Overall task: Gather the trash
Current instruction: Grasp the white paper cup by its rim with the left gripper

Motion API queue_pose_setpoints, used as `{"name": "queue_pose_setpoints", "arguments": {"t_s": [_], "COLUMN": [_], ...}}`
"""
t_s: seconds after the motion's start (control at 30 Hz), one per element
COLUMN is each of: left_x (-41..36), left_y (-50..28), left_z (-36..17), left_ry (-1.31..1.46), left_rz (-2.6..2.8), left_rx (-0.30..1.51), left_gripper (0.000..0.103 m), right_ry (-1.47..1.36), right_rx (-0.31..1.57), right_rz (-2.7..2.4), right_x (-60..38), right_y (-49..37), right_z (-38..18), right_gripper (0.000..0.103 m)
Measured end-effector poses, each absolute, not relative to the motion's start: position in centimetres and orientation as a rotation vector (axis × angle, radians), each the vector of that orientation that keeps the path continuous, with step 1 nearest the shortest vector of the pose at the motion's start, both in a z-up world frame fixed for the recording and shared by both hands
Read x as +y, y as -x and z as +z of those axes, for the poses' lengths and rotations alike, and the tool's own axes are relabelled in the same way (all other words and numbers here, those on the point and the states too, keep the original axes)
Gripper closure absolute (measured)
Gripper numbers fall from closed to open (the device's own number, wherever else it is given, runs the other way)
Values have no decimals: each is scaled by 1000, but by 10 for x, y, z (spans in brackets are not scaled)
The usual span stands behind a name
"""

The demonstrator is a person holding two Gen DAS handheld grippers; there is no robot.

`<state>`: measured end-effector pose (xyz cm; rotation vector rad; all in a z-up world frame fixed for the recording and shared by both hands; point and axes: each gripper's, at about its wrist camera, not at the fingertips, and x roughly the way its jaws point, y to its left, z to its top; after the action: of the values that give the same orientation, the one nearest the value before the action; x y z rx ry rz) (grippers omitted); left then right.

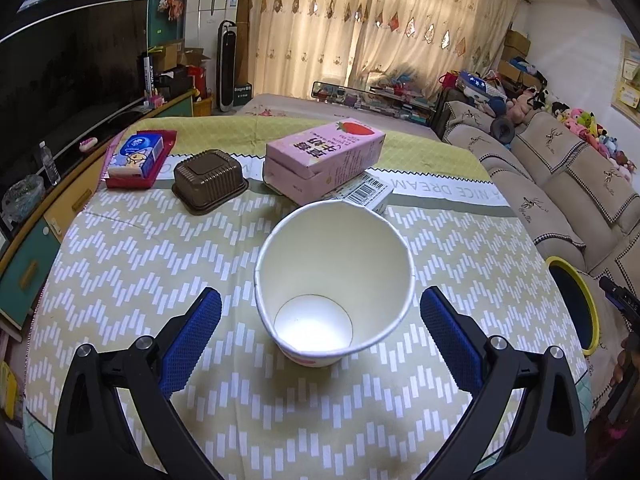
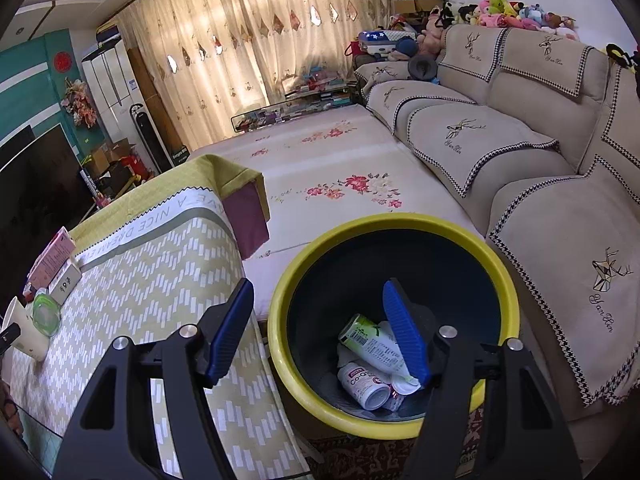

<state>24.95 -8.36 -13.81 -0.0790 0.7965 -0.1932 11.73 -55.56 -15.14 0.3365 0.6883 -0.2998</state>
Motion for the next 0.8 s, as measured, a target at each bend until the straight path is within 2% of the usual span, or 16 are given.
{"name": "queue_pose_setpoints", "arguments": {"t_s": [0.1, 0.2, 0.53, 0.8], "left_x": [-86, -86, -86, -85], "left_y": [-251, -252, -256, -240], "left_z": [-140, -141, -140, -130], "left_ry": [70, 68, 70, 71], "left_rz": [-192, -190, -200, -208], "left_rx": [796, 798, 801, 783], "left_gripper": [6, 13, 43, 44], "right_ry": [-334, -330, -329, -331], "right_rx": [697, 706, 728, 719], "right_rz": [-295, -289, -280, -274], "right_x": [-553, -550, -544, -542], "right_y": [-121, -125, -127, -123], "right_z": [-154, -157, -162, -160], "right_gripper": [39, 39, 39, 39]}}
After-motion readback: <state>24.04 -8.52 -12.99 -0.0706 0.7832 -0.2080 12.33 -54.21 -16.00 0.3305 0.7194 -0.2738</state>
